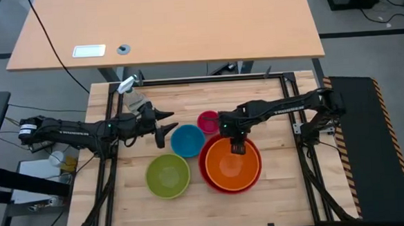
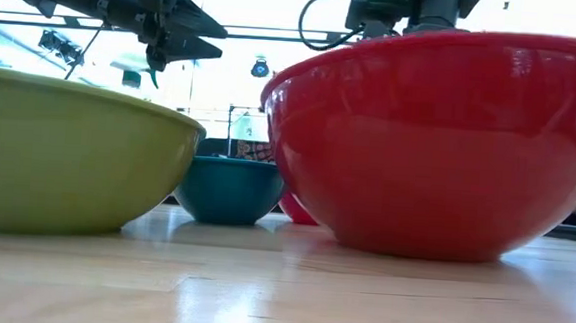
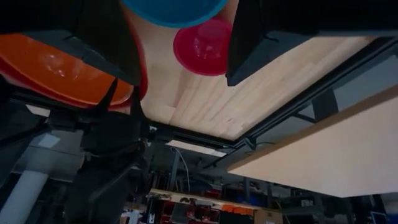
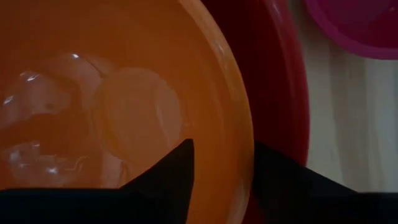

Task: Nest bowls inside each other
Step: Stack the light green bowl into the orange bowl

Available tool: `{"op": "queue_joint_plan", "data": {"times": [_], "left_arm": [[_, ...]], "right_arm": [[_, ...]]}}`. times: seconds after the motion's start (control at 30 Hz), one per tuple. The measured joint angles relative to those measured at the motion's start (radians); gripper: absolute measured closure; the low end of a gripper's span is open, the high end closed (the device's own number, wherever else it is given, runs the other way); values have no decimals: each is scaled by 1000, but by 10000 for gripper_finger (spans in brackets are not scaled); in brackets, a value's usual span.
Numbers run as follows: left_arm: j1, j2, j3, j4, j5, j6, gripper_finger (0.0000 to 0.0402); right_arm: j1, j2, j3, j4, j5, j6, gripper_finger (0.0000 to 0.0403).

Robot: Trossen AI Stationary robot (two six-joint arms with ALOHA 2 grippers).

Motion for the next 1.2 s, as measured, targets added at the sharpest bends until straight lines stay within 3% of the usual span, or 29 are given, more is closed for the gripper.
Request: {"op": "queue_joint_plan", "data": {"times": [0.1,0.3,0.37,0.57,0.77,0.97,1.2], "left_arm": [[-6,0,0,-20,17,5,162],[-9,0,0,-69,259,52,162],[-9,0,0,-110,290,5,162],[-54,37,162,-455,296,-103,172],[-140,124,311,-827,253,-303,195],[-167,242,326,-957,252,-511,205],[-167,362,326,-1000,266,-576,205]], "right_arm": [[-1,-28,0,-23,1,3,219],[-1,-110,0,-40,1,25,175],[-1,-144,0,-40,8,29,164],[3,-237,-2,14,187,3,160],[28,-349,-141,298,201,-57,175],[73,-405,-303,478,240,-58,186],[128,-397,-342,512,240,-60,188]]}}
